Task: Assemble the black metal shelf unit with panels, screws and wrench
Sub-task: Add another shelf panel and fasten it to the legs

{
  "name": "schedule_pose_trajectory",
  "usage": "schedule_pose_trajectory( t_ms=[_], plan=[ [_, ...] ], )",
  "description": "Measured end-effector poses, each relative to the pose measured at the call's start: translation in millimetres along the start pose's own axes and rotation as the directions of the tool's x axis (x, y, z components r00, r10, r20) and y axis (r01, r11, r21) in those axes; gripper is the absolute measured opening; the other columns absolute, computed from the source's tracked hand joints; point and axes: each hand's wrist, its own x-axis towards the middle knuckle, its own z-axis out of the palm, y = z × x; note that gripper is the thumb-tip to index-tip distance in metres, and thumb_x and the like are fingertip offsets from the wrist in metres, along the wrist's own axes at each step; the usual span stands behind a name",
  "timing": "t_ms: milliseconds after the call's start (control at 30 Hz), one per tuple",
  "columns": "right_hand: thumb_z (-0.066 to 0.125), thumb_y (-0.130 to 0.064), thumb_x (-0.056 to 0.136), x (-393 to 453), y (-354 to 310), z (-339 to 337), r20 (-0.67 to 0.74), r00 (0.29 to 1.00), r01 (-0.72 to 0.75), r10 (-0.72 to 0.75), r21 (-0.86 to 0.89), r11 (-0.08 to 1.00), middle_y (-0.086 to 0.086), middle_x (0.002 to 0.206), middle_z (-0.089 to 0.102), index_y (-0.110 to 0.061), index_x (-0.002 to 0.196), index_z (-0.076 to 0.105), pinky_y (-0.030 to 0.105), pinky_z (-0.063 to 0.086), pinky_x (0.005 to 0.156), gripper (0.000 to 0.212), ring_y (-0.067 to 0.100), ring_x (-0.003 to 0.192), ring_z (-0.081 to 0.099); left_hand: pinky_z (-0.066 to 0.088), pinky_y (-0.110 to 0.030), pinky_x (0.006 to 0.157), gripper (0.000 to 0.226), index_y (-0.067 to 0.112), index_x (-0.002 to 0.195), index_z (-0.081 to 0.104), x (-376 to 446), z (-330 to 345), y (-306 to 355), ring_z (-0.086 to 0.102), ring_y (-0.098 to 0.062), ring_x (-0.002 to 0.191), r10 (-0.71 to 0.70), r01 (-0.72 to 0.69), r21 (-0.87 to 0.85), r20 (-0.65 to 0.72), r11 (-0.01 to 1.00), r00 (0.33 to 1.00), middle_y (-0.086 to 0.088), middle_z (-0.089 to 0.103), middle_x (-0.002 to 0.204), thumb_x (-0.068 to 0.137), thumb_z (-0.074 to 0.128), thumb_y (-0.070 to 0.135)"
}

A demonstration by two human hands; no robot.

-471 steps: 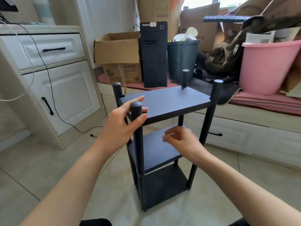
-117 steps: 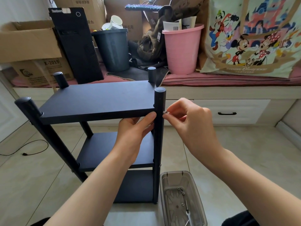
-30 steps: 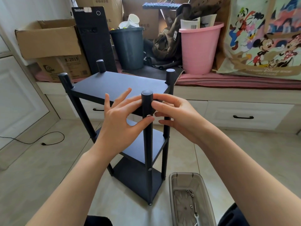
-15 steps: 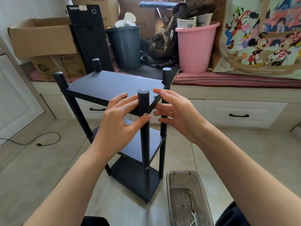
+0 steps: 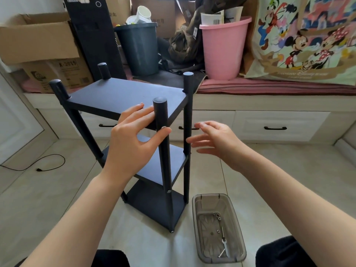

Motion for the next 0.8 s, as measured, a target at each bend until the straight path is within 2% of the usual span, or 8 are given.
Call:
schedule_pose_trajectory(
  t_ms=[167, 267, 400, 467, 533, 633, 700, 800],
  plan=[
    [0.049, -0.025, 0.103, 1, 66, -28, 0.021, 0.971, -0.227, 0.237, -0.210, 0.951, 0.008, 0.092, 0.076, -0.009, 0.109, 0.064, 0.031, 0.058, 0.076, 0.023, 0.018, 0.081, 0.070, 0.040, -0.038, 0.110, 0.054, 0.009, 0.128, 0.066, 0, 2, 2, 0.045, -0.018, 0.135, -0.007, 0.007, -0.010, 0.006, 1.000, 1.000, 0.011, 0.057, 0.126, 0.085, 0.067, 0.042],
    [0.050, -0.020, 0.102, 1, 125, -39, -0.002, 0.920, -0.384, 0.393, -0.216, 0.898, 0.014, 0.096, 0.073, -0.004, 0.108, 0.062, 0.030, 0.055, 0.071, 0.021, 0.020, 0.080, 0.067, 0.040, -0.036, 0.111, 0.051, 0.009, 0.127, 0.067, 1, 4, 3, 0.047, -0.020, 0.135, -0.010, 0.010, -0.001, 0.001, 1.000, 1.000, 0.011, 0.057, 0.126, 0.086, 0.069, 0.040],
    [0.048, -0.005, 0.101, -5, 215, -35, -0.069, 0.823, -0.567, 0.563, -0.141, 0.812, 0.013, 0.075, 0.062, 0.001, 0.096, 0.058, 0.021, 0.040, 0.050, 0.012, 0.016, 0.056, 0.052, 0.039, -0.030, 0.112, 0.045, 0.012, 0.126, 0.068, 1, 7, 3, 0.048, -0.019, 0.135, -0.022, 0.022, -0.004, -0.008, 1.000, 1.000, 0.014, 0.058, 0.126, 0.088, 0.074, 0.035],
    [0.044, 0.002, 0.100, -11, 255, -29, -0.089, 0.787, -0.616, 0.611, -0.177, 0.767, 0.011, 0.067, 0.051, -0.003, 0.083, 0.053, 0.019, 0.031, 0.041, 0.020, 0.013, 0.047, 0.044, 0.041, -0.032, 0.113, 0.045, 0.014, 0.126, 0.069, 1, 8, 2, 0.048, -0.017, 0.135, -0.033, 0.033, -0.009, -0.013, 0.999, 0.999, 0.016, 0.058, 0.126, 0.088, 0.074, 0.036],
    [0.042, 0.006, 0.096, -14, 291, -25, -0.119, 0.761, -0.641, 0.637, -0.290, 0.711, 0.013, 0.065, 0.046, -0.004, 0.077, 0.051, 0.025, 0.031, 0.041, 0.024, 0.017, 0.045, 0.043, 0.041, -0.035, 0.113, 0.044, 0.017, 0.126, 0.068, 2, 9, 2, 0.048, -0.015, 0.135, -0.035, 0.035, -0.012, -0.019, 0.999, 0.999, 0.022, 0.057, 0.126, 0.087, 0.072, 0.037],
    [0.050, -0.004, 0.091, -11, 330, -23, -0.186, 0.748, -0.618, 0.637, -0.546, 0.566, 0.021, 0.083, 0.064, -0.003, 0.085, 0.064, 0.038, 0.051, 0.069, 0.015, 0.028, 0.075, 0.062, 0.041, -0.040, 0.113, 0.042, 0.020, 0.126, 0.067, 1, 11, 2, 0.049, -0.016, 0.136, -0.031, 0.030, -0.016, -0.029, 0.999, 0.999, 0.021, 0.059, 0.127, 0.089, 0.072, 0.037],
    [0.054, -0.012, 0.094, -7, 343, -22, -0.197, 0.754, -0.572, 0.627, -0.665, 0.479, 0.018, 0.108, 0.070, -0.003, 0.102, 0.066, 0.033, 0.051, 0.085, 0.017, 0.028, 0.101, 0.067, 0.041, -0.040, 0.113, 0.041, 0.023, 0.127, 0.065, 0, 12, 1, 0.048, -0.015, 0.136, -0.039, 0.038, -0.023, -0.032, 0.999, 0.999, 0.021, 0.059, 0.128, 0.089, 0.071, 0.038],
    [0.051, -0.012, 0.098, -1, 351, -13, -0.184, 0.754, -0.525, 0.631, -0.746, 0.409, 0.014, 0.123, 0.064, -0.005, 0.111, 0.059, 0.027, 0.046, 0.088, 0.017, 0.027, 0.116, 0.061, 0.041, -0.040, 0.112, 0.041, 0.021, 0.127, 0.066, 0, 12, 1, 0.048, -0.014, 0.136, -0.053, 0.052, -0.021, -0.032, 0.998, 0.998, 0.016, 0.063, 0.130, 0.090, 0.070, 0.038]
  ],
)
